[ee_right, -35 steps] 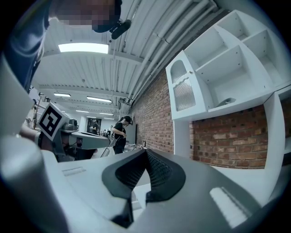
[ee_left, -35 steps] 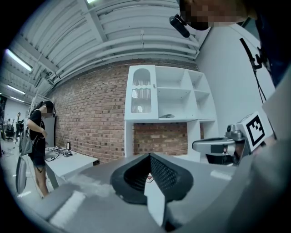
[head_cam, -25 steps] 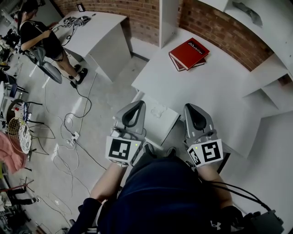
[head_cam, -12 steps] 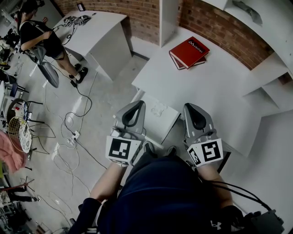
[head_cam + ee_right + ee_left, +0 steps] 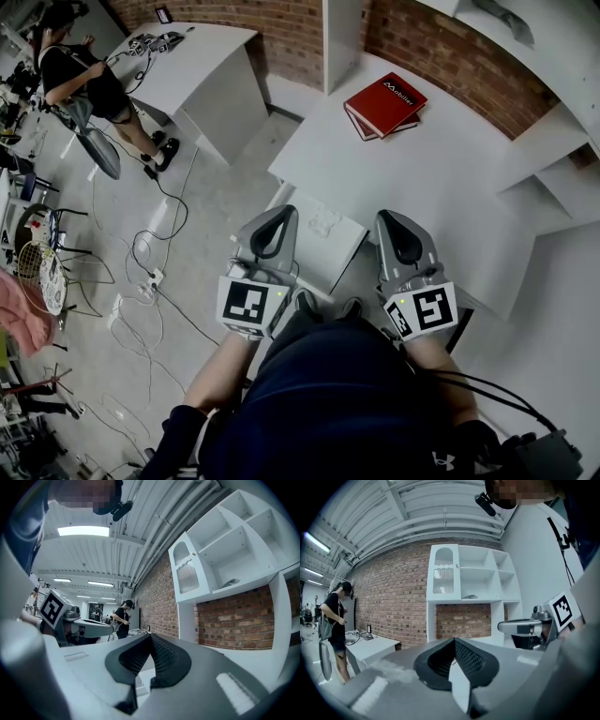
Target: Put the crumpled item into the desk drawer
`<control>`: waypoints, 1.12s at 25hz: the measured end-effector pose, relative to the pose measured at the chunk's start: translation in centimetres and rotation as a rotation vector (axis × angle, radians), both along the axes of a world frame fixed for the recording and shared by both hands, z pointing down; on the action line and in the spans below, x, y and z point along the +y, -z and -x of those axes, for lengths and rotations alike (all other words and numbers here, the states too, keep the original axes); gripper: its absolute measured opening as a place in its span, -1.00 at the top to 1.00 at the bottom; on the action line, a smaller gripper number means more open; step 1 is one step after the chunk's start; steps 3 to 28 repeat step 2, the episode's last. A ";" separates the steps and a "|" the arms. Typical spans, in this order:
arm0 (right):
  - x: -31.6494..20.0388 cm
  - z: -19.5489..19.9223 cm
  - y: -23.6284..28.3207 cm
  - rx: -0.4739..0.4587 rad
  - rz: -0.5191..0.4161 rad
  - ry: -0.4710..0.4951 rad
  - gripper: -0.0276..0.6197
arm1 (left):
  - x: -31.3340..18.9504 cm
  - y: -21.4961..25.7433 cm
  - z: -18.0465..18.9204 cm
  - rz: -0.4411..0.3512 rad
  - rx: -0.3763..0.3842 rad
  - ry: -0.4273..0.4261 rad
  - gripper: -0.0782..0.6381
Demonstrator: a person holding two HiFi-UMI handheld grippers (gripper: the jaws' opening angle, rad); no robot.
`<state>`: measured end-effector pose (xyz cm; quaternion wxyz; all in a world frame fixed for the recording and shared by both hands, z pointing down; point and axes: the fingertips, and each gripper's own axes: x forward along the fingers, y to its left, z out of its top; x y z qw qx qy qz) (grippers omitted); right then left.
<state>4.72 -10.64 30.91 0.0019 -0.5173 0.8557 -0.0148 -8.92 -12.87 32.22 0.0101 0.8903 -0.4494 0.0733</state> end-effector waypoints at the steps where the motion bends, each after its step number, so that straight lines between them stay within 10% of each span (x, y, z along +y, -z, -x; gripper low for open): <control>1: 0.0 -0.1 0.0 0.000 0.000 -0.001 0.91 | 0.0 0.0 -0.1 0.000 -0.001 -0.001 0.78; 28: 0.0 -0.2 0.0 0.000 0.000 -0.002 0.91 | -0.1 -0.1 -0.1 0.000 -0.002 -0.002 0.78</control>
